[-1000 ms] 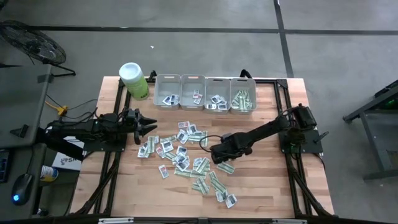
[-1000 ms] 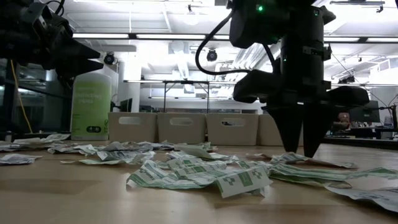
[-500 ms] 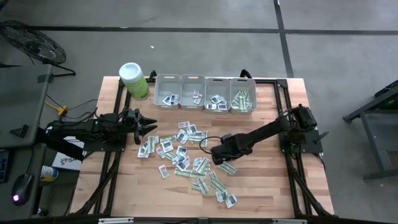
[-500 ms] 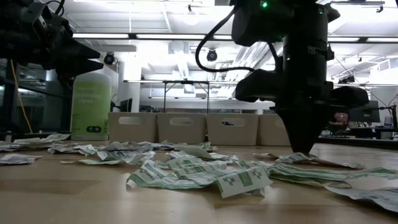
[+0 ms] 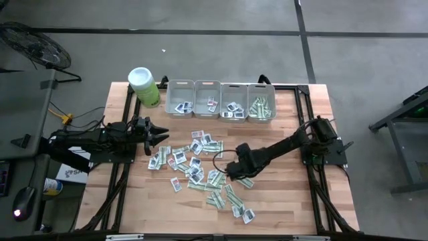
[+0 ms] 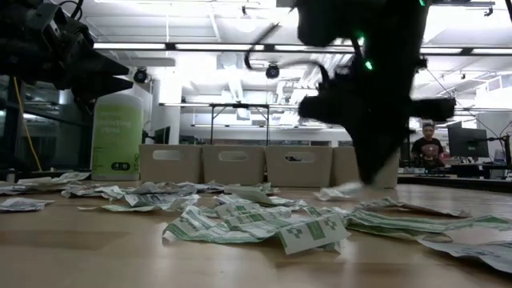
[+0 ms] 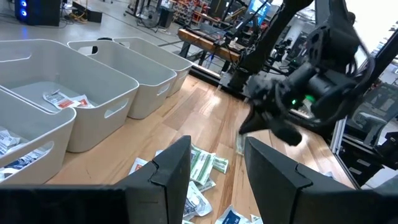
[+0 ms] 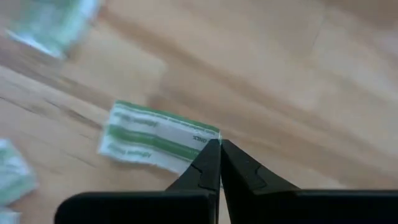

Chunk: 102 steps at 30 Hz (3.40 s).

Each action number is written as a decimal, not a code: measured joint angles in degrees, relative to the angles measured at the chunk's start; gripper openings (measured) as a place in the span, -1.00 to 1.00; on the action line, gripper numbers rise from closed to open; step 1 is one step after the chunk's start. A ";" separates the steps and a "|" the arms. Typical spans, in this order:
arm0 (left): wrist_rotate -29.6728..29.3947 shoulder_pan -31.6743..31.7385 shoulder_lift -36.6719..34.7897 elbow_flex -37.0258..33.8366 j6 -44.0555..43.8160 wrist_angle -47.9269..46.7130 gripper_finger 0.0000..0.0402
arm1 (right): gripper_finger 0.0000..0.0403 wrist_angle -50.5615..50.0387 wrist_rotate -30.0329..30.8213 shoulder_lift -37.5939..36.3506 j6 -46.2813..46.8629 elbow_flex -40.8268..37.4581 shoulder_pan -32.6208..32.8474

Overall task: Pick & Place First Aid Supplies
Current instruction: Put the bandage into the right gray bin

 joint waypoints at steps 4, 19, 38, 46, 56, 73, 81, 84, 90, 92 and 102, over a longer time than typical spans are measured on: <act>0.00 -0.01 -0.01 0.01 -0.02 0.00 -0.25 | -1.00 -5.50 5.04 -0.08 0.01 2.49 0.31; 0.00 -0.01 0.00 0.01 -0.02 0.00 -0.25 | -1.00 -36.43 20.91 -0.57 1.59 14.67 -2.19; 0.00 0.00 0.02 0.00 -0.01 0.00 -0.25 | -1.00 -36.66 31.12 -2.75 -10.42 13.37 -21.43; 0.00 -0.02 0.02 0.02 0.00 0.01 -0.25 | -1.00 -36.67 30.30 -2.75 -15.76 13.37 -29.86; 0.00 -0.02 0.01 0.02 -0.01 0.00 -0.25 | -1.00 -34.79 25.33 -2.73 -21.54 13.39 -36.04; 0.00 -0.01 0.02 0.01 0.01 0.00 -0.25 | -0.94 -26.33 14.96 -2.73 -44.26 13.39 -40.37; 0.00 -0.01 0.02 0.02 0.01 0.00 -0.25 | -0.44 -26.65 16.34 -2.73 -43.51 13.41 -40.37; 0.00 -0.02 0.02 0.00 -0.02 0.00 -0.25 | -0.27 -27.80 16.60 -3.19 -43.20 13.50 -40.37; 0.00 0.00 0.02 0.02 -0.01 0.00 -0.25 | -0.09 -27.79 11.91 -8.56 -43.36 13.55 -39.58; 0.00 -0.01 0.02 0.01 -0.01 0.00 -0.25 | -0.08 -27.17 9.59 -10.46 -44.12 13.54 -38.58; 0.00 -0.02 0.02 0.02 -0.02 0.00 -0.25 | -0.18 -12.79 5.43 -17.75 -59.54 12.98 -25.71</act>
